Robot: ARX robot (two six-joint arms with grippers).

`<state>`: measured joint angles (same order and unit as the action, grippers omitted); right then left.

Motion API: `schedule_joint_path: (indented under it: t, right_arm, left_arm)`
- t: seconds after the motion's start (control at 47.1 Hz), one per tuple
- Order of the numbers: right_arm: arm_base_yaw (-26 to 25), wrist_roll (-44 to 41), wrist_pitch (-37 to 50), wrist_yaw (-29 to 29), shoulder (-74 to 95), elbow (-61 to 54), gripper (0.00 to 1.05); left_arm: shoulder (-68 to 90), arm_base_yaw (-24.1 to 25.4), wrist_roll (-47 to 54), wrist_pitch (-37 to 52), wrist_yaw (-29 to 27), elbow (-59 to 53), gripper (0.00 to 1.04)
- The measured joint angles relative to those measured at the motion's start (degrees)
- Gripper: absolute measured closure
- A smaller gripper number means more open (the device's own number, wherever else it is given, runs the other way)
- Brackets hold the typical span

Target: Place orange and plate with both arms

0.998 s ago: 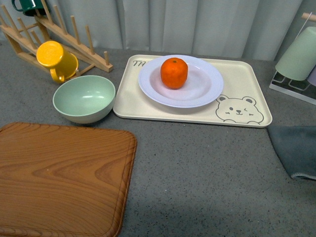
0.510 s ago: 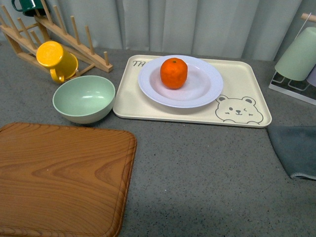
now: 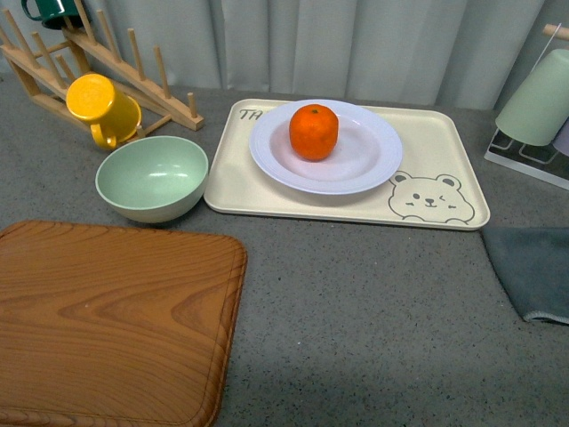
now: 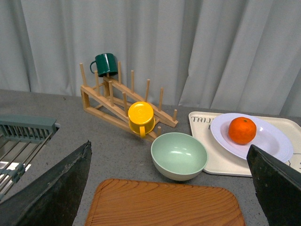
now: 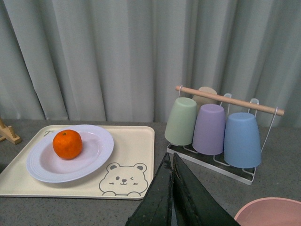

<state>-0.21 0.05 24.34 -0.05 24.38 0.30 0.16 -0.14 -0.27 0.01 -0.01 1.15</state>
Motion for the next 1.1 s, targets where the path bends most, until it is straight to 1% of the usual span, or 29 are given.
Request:
schedule_joint_path:
  t: [0.403, 0.807, 0.828, 0.87, 0.892, 1.04, 1.104]
  right_arm:
    - [0.0, 0.0, -8.5, 0.0, -8.8, 0.0, 1.04]
    - [0.0, 0.0, -14.4, 0.0, -14.7, 0.0, 1.04]
    - [0.0, 0.0, -16.2, 0.0, -16.2, 0.0, 1.04]
    - [0.0, 0.0, -22.6, 0.0, -20.8, 0.0, 1.04]
    - [0.0, 0.0, -23.6, 0.0, -21.9, 0.0, 1.04]
    - [0.0, 0.0, -24.2, 0.0, -24.1, 0.0, 1.04]
    - [0.0, -0.1, -24.3, 0.0, -24.1, 0.0, 0.94]
  left_arm:
    - [0.0, 0.0, 0.0, 0.0, 0.0, 0.0, 0.06]
    - [0.0, 0.0, 0.0, 0.0, 0.0, 0.0, 0.06]
    - [0.0, 0.0, 0.0, 0.0, 0.0, 0.0, 0.06]
    - [0.0, 0.0, 0.0, 0.0, 0.0, 0.0, 0.06]
    - [0.0, 0.0, 0.0, 0.0, -0.1, 0.0, 0.06]
    - [0.0, 0.0, 0.0, 0.0, 0.0, 0.0, 0.06]
    - [0.0, 0.0, 0.0, 0.0, 0.0, 0.0, 0.06]
